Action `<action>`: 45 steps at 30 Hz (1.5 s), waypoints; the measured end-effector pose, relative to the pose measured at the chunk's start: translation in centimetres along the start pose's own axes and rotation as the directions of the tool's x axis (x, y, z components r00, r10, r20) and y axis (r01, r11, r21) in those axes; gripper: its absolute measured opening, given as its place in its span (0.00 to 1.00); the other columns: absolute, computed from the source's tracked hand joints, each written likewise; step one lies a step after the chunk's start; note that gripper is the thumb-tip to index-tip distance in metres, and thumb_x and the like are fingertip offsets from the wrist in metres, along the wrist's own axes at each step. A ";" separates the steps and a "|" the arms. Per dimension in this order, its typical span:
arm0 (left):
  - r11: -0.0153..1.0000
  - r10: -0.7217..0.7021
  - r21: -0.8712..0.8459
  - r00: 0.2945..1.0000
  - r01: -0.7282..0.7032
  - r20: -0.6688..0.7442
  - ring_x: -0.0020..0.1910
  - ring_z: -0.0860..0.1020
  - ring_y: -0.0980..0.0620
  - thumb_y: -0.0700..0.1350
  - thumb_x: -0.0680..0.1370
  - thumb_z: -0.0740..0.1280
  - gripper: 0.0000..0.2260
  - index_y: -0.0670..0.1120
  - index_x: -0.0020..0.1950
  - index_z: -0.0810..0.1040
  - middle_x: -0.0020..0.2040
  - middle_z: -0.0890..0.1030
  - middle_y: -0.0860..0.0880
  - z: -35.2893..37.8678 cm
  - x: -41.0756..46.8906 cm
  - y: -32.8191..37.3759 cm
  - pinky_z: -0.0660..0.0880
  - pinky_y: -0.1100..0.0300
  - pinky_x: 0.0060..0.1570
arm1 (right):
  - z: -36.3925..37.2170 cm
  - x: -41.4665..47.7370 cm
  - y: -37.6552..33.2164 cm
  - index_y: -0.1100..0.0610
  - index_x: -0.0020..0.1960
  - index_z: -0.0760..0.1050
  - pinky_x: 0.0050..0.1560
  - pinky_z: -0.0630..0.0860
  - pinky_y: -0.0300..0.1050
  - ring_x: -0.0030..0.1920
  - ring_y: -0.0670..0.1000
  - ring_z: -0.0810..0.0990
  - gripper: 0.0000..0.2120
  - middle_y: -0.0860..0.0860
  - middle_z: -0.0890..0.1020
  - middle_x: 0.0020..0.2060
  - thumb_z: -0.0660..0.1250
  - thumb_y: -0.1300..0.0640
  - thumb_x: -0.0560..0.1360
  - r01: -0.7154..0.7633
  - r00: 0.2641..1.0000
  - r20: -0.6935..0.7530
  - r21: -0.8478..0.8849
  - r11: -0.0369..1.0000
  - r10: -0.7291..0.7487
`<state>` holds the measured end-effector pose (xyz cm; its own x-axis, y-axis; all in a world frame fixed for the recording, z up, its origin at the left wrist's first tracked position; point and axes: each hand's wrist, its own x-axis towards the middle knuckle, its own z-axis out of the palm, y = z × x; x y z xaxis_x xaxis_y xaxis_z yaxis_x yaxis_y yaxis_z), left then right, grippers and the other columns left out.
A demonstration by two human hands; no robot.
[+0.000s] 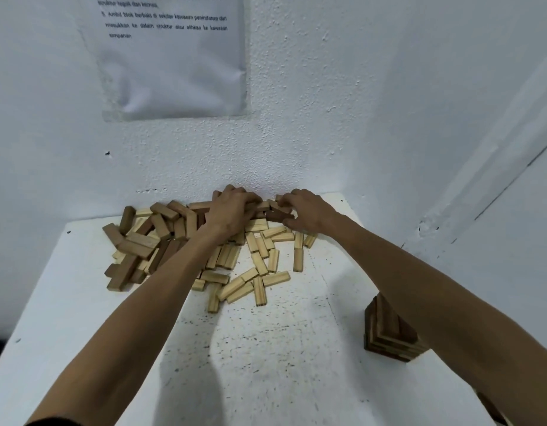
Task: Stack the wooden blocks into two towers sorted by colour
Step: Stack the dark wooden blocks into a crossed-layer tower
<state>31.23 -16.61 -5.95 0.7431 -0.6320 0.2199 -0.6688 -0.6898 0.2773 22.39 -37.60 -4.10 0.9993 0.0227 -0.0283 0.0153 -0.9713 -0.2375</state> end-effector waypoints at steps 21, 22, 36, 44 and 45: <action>0.961 0.003 -0.270 0.974 -0.065 -0.226 0.51 0.77 0.51 0.65 0.75 0.62 0.18 0.57 0.52 0.84 0.45 0.83 0.58 -6.4 -7.8 3.1 0.75 0.42 0.55 | -6.7 -9.8 -4.6 0.53 0.61 0.79 0.51 0.76 0.52 0.52 0.56 0.76 0.17 0.53 0.79 0.49 0.73 0.52 0.73 0.027 0.986 -0.164 -0.007 1.000 -0.027; 0.962 0.011 -0.263 0.969 -0.078 -0.245 0.51 0.77 0.51 0.65 0.75 0.63 0.18 0.56 0.52 0.85 0.45 0.83 0.59 -6.7 -8.6 3.4 0.76 0.42 0.54 | -7.1 -10.9 -5.2 0.53 0.61 0.80 0.50 0.76 0.52 0.51 0.56 0.76 0.17 0.52 0.78 0.48 0.72 0.52 0.73 0.030 0.984 -0.174 -0.012 0.999 -0.031; 0.929 -0.012 -0.359 0.966 -0.085 -0.258 0.47 0.78 0.59 0.48 0.76 0.75 0.04 0.54 0.50 0.87 0.47 0.85 0.59 -4.1 -26.1 9.4 0.75 0.56 0.46 | 1.3 -29.4 -11.1 0.48 0.60 0.79 0.48 0.76 0.51 0.50 0.48 0.73 0.16 0.47 0.79 0.48 0.72 0.49 0.73 0.031 0.976 -0.217 0.184 0.982 0.009; 0.954 -0.106 -0.296 0.976 0.047 -0.188 0.48 0.77 0.57 0.51 0.76 0.75 0.03 0.56 0.49 0.86 0.45 0.84 0.60 -1.3 -29.7 10.9 0.77 0.50 0.48 | 5.3 -32.0 -11.5 0.50 0.69 0.75 0.56 0.75 0.48 0.59 0.48 0.74 0.24 0.46 0.80 0.58 0.71 0.49 0.74 0.013 0.990 -0.140 0.245 0.970 0.022; 0.949 -0.116 -0.310 0.975 0.052 -0.190 0.48 0.77 0.58 0.51 0.77 0.75 0.03 0.56 0.49 0.86 0.45 0.84 0.60 -1.3 -29.8 11.0 0.77 0.50 0.49 | 5.4 -32.0 -11.5 0.50 0.70 0.74 0.58 0.75 0.47 0.61 0.48 0.74 0.25 0.46 0.80 0.59 0.71 0.49 0.75 0.016 0.990 -0.136 0.249 0.968 0.018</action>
<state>1.82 -4.92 -8.26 0.8063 -0.4692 0.3602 -0.5888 -0.5786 0.5643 -9.92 -25.91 -5.72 0.9946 -0.0277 0.1000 0.0229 -0.8813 -0.4720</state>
